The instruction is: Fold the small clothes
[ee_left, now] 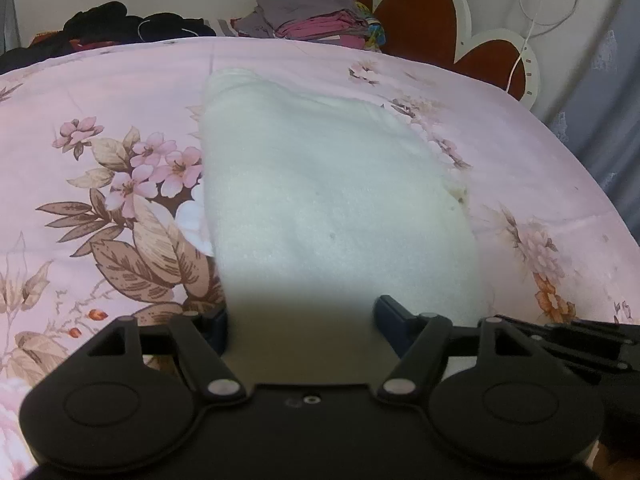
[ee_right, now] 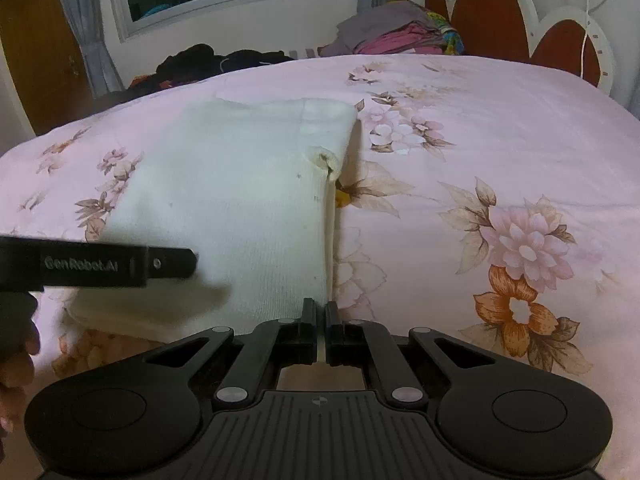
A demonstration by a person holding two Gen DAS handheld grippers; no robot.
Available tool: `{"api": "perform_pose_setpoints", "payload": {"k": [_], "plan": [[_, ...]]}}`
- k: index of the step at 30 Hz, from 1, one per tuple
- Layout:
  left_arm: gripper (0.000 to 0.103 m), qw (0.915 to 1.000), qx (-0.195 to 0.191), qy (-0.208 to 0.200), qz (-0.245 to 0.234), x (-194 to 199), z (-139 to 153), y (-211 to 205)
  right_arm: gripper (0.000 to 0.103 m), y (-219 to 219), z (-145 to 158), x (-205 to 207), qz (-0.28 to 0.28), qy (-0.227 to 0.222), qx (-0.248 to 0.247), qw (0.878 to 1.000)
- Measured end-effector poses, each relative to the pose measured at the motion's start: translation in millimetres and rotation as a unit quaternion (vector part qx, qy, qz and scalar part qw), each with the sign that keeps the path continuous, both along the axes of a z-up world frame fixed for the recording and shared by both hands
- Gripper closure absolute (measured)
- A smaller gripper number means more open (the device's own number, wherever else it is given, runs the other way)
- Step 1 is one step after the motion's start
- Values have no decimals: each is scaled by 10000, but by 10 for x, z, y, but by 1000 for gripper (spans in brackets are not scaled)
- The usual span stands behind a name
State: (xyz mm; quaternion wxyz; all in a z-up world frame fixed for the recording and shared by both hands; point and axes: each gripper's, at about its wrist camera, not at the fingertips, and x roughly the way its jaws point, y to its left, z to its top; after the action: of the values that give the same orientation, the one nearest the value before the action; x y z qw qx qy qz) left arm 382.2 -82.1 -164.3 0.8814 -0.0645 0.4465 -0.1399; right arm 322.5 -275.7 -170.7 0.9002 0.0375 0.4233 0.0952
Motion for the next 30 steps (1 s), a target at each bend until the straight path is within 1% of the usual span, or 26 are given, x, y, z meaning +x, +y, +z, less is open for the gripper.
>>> {"api": "perform_pose_setpoints", "payload": {"k": [1, 3, 4, 5, 6, 7, 10, 14, 16, 19, 21, 22, 23, 24, 25, 26, 30], "plan": [[32, 10000, -3, 34, 15, 9, 11, 4, 100, -17, 17, 4, 13, -3, 36, 10000], [31, 9999, -25, 101, 85, 29, 35, 26, 92, -58, 56, 18, 7, -8, 144, 9999], [31, 9998, -37, 120, 121, 38, 45, 33, 69, -81, 85, 25, -6, -50, 206, 9998], [30, 9998, -48, 135, 150, 46, 63, 43, 38, -104, 123, 27, -39, -143, 258, 9996], [30, 9997, -54, 132, 176, 51, 83, 51, 29, -123, 167, 24, -70, -276, 295, 9992], [30, 9997, -60, 123, 205, 56, 99, 63, 27, -127, 209, 39, -48, -359, 322, 9988], [29, 9994, -114, 65, 320, 68, 163, 110, 27, -130, 277, 141, -10, -391, 397, 9984], [25, 9988, -168, -106, 444, 110, 257, 198, 27, -179, 281, 328, -109, -289, 760, 9966], [25, 9984, -199, -125, 508, 151, 286, 251, 27, -196, 266, 420, -177, -222, 878, 9957], [25, 9977, -223, -175, 621, 225, 334, 340, 27, -188, 298, 529, -226, -254, 854, 9958], [26, 9971, -241, -262, 673, 292, 373, 387, 27, -173, 364, 600, -195, -447, 777, 9958], [28, 9969, -242, -293, 692, 327, 384, 398, 27, -144, 406, 646, -178, -552, 676, 9960], [32, 9966, -228, -323, 729, 371, 391, 404, 31, -109, 440, 696, -141, -660, 580, 9960], [36, 9961, -214, -345, 781, 425, 389, 407, 38, -69, 460, 753, -68, -743, 499, 9960], [38, 9959, -212, -343, 813, 468, 377, 410, 59, -35, 454, 814, -23, -732, 445, 9963], [39, 9957, -238, -327, 832, 511, 362, 415, 66, -14, 436, 880, -17, -680, 450, 9967], [37, 9955, -372, -222, 845, 624, 263, 420, 65, 7, 337, 1070, 13, -479, 756, 9960]]}}
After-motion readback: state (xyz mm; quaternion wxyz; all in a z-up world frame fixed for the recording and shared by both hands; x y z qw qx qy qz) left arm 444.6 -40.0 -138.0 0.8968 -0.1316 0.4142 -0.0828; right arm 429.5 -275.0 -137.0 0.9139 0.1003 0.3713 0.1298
